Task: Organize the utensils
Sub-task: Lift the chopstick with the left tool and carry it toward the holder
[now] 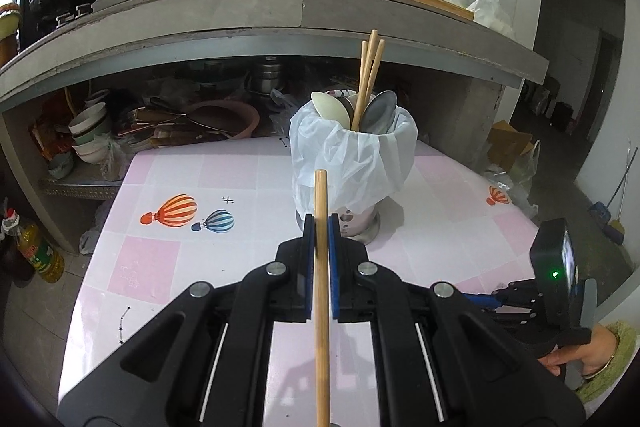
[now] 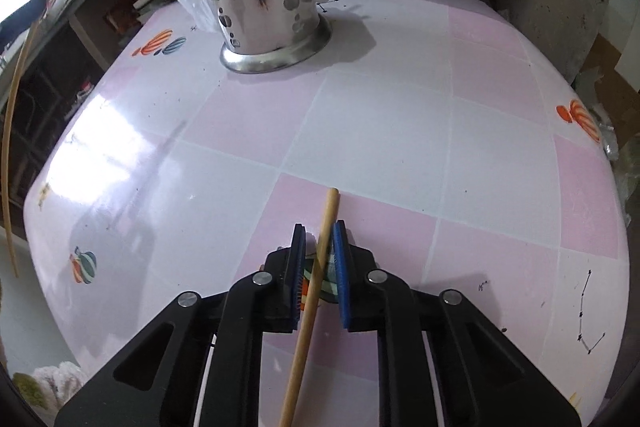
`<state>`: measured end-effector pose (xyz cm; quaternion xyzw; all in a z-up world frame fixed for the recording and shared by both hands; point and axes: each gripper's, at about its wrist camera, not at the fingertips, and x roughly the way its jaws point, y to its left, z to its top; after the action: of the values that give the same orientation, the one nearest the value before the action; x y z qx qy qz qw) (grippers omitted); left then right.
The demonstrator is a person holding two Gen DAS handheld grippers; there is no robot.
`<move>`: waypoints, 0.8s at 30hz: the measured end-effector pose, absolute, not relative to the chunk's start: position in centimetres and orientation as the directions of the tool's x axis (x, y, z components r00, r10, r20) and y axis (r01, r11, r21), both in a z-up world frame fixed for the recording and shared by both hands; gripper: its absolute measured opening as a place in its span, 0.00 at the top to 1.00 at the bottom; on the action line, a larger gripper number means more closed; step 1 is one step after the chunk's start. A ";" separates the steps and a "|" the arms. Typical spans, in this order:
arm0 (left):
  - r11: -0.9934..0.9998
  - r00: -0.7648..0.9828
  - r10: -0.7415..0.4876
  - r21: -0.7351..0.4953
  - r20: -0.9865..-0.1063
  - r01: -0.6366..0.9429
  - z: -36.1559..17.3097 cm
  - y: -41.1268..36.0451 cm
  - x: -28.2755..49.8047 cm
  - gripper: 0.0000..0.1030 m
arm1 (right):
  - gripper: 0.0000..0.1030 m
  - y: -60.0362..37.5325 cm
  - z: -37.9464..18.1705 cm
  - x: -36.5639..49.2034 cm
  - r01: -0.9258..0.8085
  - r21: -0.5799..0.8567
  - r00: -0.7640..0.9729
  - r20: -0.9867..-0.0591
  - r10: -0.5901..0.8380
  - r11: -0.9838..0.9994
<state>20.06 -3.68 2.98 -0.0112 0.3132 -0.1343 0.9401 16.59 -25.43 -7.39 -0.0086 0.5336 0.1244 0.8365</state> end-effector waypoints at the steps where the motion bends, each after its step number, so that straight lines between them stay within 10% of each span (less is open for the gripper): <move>1: 0.962 0.769 -0.266 -0.112 -0.581 0.247 3.0 -3.6 20.0 0.95 | 0.88 -25.3 -7.4 16.6 -0.220 0.110 0.399 -0.897 0.193 0.969; 24: 0.960 0.779 -0.276 -0.124 -0.564 0.250 3.5 -3.6 19.7 0.95 | 0.94 -27.0 -1.4 15.4 -0.209 0.205 0.531 -0.797 0.287 0.956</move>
<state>19.71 -3.64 3.46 -0.0212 0.3020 -0.1394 0.9428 15.37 -26.99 -1.37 0.0422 0.4631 0.1419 0.8738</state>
